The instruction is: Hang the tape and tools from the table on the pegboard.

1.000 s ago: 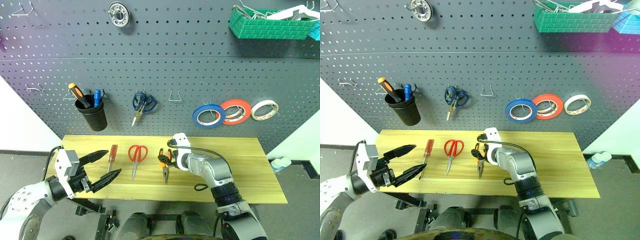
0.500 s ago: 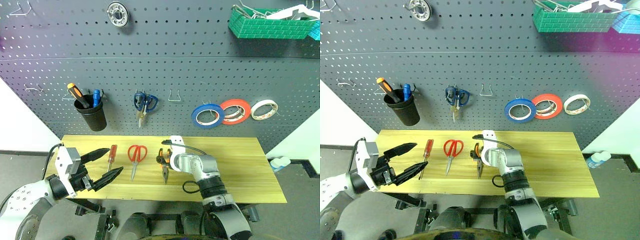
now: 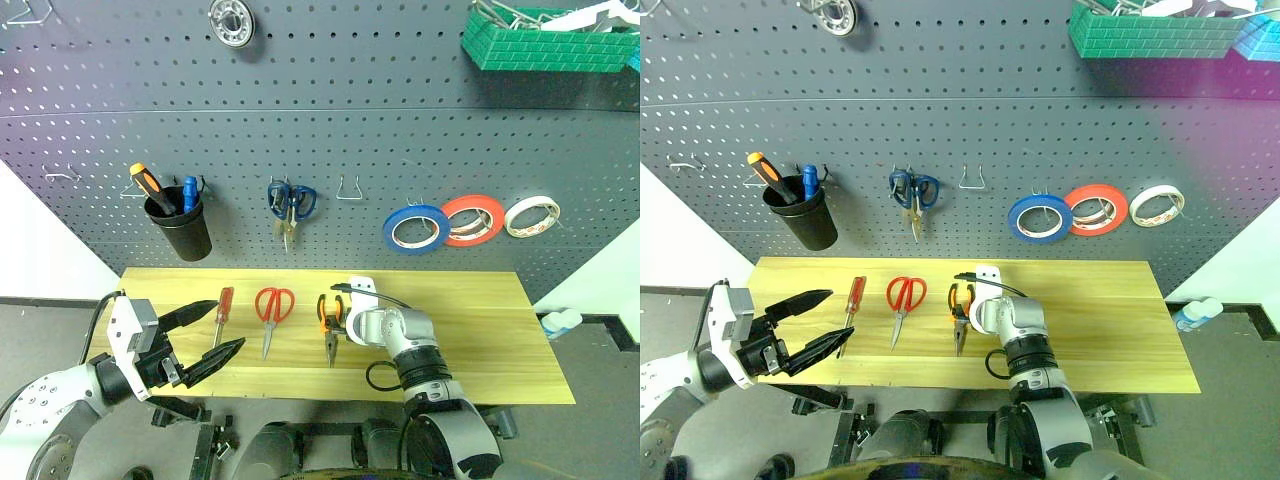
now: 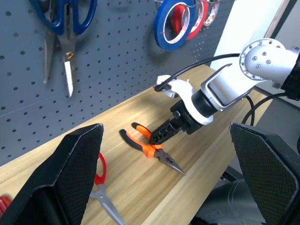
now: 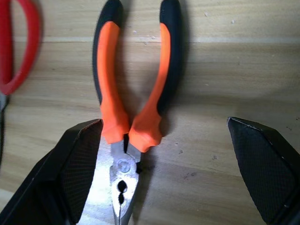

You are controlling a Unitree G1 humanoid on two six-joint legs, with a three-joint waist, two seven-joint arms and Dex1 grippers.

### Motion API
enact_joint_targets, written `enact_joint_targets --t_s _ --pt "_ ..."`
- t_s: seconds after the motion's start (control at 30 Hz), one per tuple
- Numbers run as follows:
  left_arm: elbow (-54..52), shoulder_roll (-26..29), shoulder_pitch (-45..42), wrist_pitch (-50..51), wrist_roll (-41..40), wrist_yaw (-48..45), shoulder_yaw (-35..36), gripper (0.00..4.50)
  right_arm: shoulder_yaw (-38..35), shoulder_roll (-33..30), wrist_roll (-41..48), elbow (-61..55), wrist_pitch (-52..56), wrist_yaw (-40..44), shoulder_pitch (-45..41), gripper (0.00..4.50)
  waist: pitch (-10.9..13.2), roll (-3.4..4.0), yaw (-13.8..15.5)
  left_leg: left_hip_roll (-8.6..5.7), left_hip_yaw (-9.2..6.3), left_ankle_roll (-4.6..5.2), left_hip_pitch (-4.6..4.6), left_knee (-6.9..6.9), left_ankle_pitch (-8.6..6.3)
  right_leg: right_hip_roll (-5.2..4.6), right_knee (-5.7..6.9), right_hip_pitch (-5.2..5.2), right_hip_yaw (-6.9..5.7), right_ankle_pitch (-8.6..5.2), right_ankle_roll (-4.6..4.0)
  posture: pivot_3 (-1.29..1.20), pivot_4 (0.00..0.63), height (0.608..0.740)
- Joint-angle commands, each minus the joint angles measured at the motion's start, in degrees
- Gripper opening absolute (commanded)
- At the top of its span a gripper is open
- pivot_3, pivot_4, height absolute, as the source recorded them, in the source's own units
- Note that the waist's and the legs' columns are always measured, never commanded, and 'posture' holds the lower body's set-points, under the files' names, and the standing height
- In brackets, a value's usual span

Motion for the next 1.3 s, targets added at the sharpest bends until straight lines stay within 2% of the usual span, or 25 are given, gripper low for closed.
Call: enact_joint_targets --t_s 0.03,0.63,1.3 --pt "-0.8 0.3 0.4 -1.3 -0.3 -0.9 1.6 4.50 -0.6 6.9 2.0 0.8 -1.0 -0.5 -4.6 4.44 0.1 -0.06 0.0 0.00 0.00 0.00 0.00 -0.05 0.00 0.00 -0.03 -0.01 0.00 0.00 0.00 0.17 0.071 0.734" --pt "-0.8 0.1 0.7 -1.6 -0.3 -1.2 1.6 4.50 1.6 7.2 6.4 1.0 -1.3 0.7 -5.2 4.44 0.3 -0.15 0.0 0.00 -0.01 0.00 -0.06 -0.61 0.00 -0.02 -0.09 -0.29 -0.01 -0.05 -0.06 0.17 0.075 0.734" --pt "2.0 -0.6 3.6 -5.3 0.7 -4.0 2.4 4.50 8.0 6.5 2.2 8.7 -8.7 -1.7 -7.8 4.44 0.6 -0.19 0.1 0.00 -0.03 -0.01 -0.27 -0.61 0.01 -0.03 -0.10 -0.47 -0.04 -0.09 -0.12 0.20 0.087 0.734"
